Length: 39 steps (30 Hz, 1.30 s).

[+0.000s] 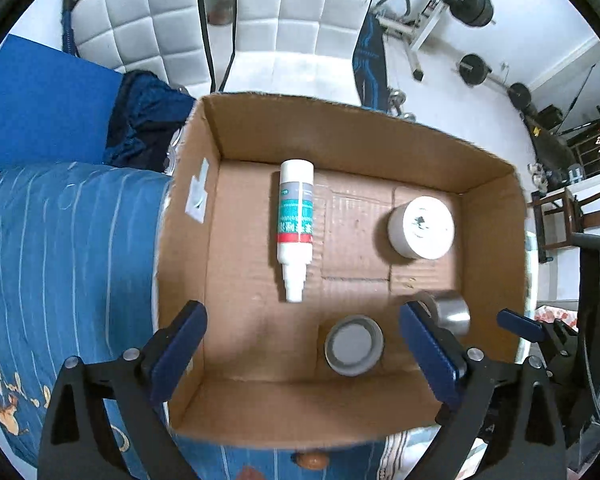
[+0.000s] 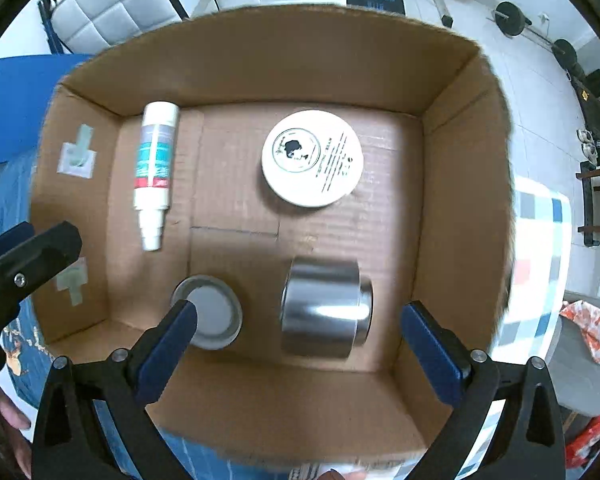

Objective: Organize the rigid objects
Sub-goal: 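Lift both tools out of the box toward the remaining items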

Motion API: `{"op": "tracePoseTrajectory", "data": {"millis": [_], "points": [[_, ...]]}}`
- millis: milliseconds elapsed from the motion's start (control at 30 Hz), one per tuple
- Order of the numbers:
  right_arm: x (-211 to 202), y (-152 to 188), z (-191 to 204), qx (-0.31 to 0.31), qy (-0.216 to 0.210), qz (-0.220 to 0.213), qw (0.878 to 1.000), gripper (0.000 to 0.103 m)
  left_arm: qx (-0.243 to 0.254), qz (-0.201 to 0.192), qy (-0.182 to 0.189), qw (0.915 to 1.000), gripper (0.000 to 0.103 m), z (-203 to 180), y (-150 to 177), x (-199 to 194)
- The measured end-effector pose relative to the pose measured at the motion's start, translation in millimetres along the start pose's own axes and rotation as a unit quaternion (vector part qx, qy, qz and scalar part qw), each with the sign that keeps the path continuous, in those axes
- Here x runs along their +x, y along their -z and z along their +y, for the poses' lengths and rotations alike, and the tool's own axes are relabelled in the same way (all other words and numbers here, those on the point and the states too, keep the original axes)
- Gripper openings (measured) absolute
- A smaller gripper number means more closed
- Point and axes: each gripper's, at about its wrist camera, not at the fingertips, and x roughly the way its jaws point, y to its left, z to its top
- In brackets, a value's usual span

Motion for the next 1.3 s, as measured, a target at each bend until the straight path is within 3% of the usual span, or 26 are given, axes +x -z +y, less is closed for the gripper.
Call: {"op": "tracePoseTrajectory", "data": {"millis": [267, 833, 1033, 1300], "points": [[-58, 42, -2, 0.009, -0.002, -0.064, 0.998, 0.103, 0.008, -0.046, -0.009, 0.9989, 0.099, -2, 38, -43], [-126, 110, -10, -0.007, -0.010, -0.157, 0.988, 0.103, 0.020, -0.122, -0.038, 0.9916, 0.099, -14, 91, -103], [-108, 130, -29, 0.003, -0.004, -0.133, 0.991, 0.103, -0.002, -0.069, -0.045, 0.9966, 0.099, 5, 117, -65], [-18, 150, -84, 0.067, -0.003, -0.052, 0.996, 0.103, -0.034, 0.035, -0.059, 0.9971, 0.099, 35, 143, 33]]}}
